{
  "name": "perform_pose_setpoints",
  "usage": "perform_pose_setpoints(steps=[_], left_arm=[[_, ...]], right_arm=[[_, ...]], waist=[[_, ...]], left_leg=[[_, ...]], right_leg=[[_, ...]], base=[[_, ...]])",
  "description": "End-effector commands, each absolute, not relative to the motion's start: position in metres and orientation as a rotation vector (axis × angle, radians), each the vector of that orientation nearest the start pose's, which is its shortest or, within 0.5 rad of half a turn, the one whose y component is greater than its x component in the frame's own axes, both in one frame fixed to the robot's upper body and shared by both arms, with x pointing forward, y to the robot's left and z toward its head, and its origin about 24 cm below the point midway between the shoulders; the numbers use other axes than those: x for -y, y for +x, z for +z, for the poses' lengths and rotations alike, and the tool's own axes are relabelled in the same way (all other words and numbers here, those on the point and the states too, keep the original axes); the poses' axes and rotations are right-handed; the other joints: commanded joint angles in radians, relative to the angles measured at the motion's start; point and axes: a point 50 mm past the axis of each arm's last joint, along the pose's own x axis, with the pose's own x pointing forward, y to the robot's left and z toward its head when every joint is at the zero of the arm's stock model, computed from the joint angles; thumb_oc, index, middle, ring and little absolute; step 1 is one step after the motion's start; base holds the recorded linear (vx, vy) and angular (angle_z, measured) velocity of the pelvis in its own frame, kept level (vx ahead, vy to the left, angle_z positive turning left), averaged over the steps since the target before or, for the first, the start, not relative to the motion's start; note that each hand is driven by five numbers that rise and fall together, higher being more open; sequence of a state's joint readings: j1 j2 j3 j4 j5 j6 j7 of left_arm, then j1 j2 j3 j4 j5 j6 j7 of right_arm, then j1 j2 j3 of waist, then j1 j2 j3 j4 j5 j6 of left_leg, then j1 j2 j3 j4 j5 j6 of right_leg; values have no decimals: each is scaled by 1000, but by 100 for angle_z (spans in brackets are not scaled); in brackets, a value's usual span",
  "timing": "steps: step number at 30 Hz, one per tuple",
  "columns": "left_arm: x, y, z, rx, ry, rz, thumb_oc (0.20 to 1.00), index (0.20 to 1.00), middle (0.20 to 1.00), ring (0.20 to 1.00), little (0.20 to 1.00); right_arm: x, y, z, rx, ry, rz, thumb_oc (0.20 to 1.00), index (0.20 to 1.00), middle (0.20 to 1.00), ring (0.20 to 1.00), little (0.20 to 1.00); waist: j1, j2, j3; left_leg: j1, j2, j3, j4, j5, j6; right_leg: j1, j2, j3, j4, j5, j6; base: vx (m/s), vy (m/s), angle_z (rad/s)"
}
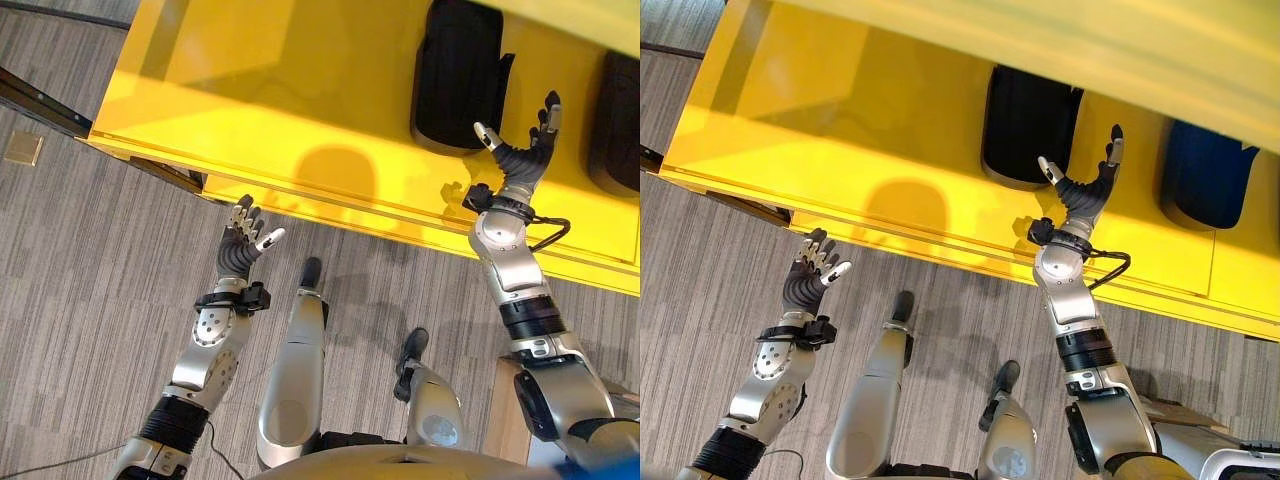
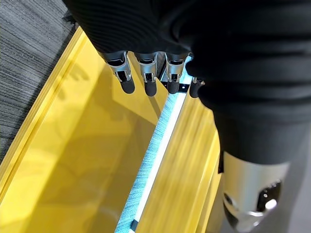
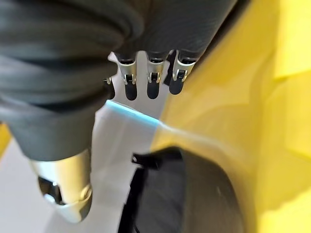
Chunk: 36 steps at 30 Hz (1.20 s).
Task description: Move parts from the plastic box to the shelf.
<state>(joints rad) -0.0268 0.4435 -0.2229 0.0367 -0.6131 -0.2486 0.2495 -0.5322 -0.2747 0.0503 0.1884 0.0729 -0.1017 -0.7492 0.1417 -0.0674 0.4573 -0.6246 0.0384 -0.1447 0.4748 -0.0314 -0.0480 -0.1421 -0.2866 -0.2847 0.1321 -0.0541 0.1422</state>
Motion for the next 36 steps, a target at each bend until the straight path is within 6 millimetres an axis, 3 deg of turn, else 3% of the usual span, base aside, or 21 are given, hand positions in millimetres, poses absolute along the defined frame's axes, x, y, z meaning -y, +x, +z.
perform_pose_setpoints(steps=[1,8,19,36], left_arm=[[-199,247,65,162,-192,100,1000,1000,1000,1000,1000],[-201,243,59,136,-187,94,1000,1000,1000,1000,1000],[-202,241,54,117,-198,91,1000,1000,1000,1000,1000],[-210,229,40,53,-173,92,1000,1000,1000,1000,1000]], right_arm=[[215,311,182,611,-42,-724,1000,1000,1000,1000,1000],[225,294,170,604,-41,-753,1000,1000,1000,1000,1000],[230,285,167,616,-33,-763,1000,1000,1000,1000,1000],[253,247,140,551,-131,-771,1000,1000,1000,1000,1000]], waist=[[-11,21,-43],[-31,18,-67],[-50,14,-94],[-106,4,-221]], left_leg=[[102,16,18,-134,-8,21],[124,27,20,-154,9,18],[160,49,24,-196,34,10],[325,131,86,-403,114,-16]], right_leg=[[-23,-5,27,112,-36,4],[-13,3,34,100,-33,1],[-1,17,40,84,-31,-1],[84,66,73,-81,35,16]], base=[[0,0,0],[-17,-21,-5],[-9,-12,-3],[31,-15,-11]])
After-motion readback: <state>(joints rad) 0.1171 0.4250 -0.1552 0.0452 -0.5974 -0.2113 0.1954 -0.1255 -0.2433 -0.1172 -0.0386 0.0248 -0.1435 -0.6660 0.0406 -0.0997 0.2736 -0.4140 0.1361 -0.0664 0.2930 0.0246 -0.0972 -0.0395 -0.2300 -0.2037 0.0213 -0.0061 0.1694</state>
